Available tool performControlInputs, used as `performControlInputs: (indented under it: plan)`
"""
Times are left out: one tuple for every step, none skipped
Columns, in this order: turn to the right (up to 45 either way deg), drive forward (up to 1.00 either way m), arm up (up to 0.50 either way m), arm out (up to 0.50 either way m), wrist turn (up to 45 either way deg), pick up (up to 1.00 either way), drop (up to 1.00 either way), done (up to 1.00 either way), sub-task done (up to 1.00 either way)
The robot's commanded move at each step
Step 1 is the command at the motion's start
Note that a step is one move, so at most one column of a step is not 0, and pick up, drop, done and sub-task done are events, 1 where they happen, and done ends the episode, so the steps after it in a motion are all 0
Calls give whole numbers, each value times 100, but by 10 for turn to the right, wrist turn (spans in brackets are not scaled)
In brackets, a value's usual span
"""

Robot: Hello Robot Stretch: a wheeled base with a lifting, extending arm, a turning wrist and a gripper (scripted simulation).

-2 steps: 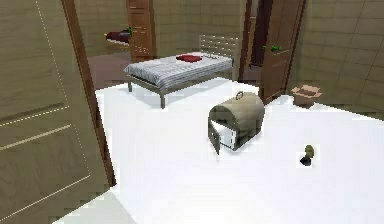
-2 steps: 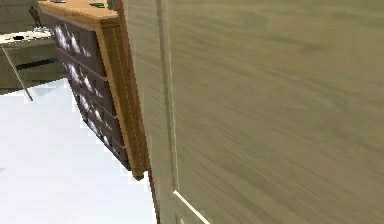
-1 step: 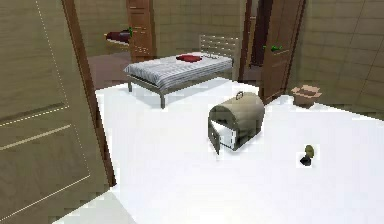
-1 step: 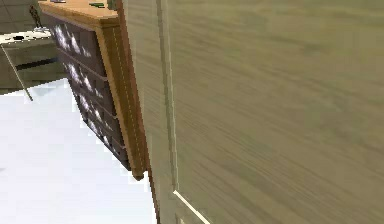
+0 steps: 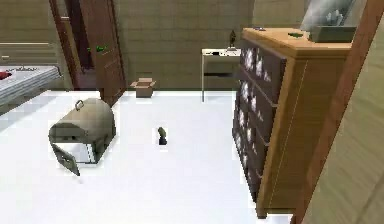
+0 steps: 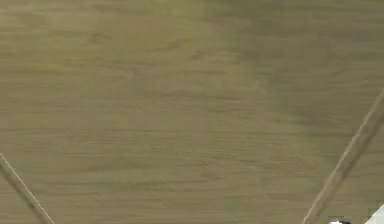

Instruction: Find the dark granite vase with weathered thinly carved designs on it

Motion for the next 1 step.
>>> performControlInputs:
  plan:
    - [-450,0,0,0,0,0,0,0,0]
